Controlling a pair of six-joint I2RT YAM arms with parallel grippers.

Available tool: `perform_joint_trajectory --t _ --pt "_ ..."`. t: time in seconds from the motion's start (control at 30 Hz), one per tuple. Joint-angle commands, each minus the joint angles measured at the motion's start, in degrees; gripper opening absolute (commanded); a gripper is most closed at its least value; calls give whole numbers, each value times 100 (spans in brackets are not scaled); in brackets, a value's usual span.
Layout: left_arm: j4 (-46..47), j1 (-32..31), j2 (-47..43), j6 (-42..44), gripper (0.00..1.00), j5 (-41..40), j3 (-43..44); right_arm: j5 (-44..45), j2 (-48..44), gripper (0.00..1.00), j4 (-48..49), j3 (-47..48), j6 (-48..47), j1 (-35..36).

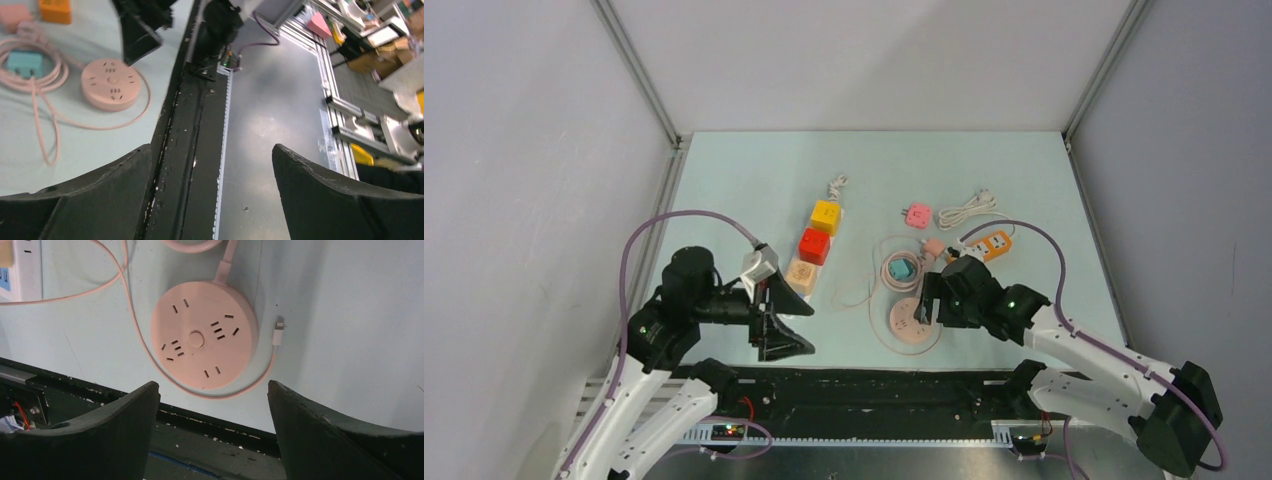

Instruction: Insert the plug

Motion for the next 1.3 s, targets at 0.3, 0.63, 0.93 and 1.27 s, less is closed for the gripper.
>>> perform_joint_trajectory --t 0.3,0.63,0.93,1.27 --pt "146 -88 660 1709 88 1400 590 -596 603 74 720 288 -399 -630" --pt "160 -91 567 2378 89 2270 550 -1324 1266 73 1531 281 -786 -547" --pt "166 -82 483 2814 89 2985 422 -25 1259 79 1129 286 -583 -21" --pt "151 -19 703 2464 82 1724 473 408 1349 77 634 282 -309 66"
